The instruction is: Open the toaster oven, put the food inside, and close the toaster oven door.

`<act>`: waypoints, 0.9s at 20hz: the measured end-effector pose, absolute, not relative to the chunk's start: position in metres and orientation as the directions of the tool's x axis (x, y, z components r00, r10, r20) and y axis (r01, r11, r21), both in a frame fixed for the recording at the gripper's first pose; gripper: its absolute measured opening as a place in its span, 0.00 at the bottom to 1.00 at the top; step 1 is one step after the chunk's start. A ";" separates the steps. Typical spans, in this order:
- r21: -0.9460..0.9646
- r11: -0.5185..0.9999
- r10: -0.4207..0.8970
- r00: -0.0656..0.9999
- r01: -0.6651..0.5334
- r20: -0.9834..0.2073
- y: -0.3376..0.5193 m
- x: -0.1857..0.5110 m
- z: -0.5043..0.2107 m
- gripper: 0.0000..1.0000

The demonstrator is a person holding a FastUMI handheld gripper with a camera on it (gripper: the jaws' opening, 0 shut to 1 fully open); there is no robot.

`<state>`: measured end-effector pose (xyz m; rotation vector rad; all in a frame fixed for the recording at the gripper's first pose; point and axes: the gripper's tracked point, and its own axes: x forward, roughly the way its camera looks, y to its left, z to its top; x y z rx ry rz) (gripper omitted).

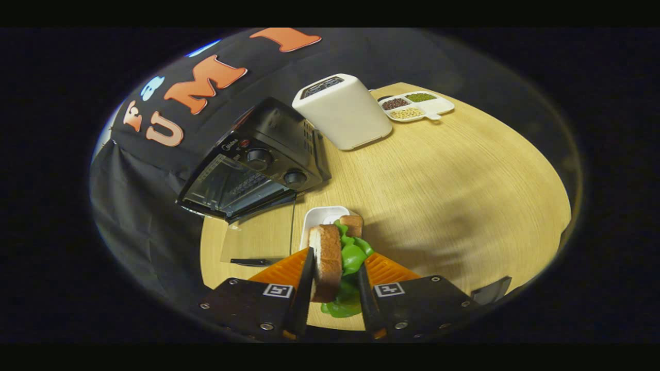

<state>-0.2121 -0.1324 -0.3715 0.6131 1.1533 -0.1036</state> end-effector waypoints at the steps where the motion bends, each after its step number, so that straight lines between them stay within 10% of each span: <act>1: 0.401 0.826 0.221 0.428 0.396 -0.876 -0.133 -0.210 -0.369 0.39; 18: 0.456 0.774 0.133 0.591 0.440 -0.796 -0.078 -0.144 -0.305 0.32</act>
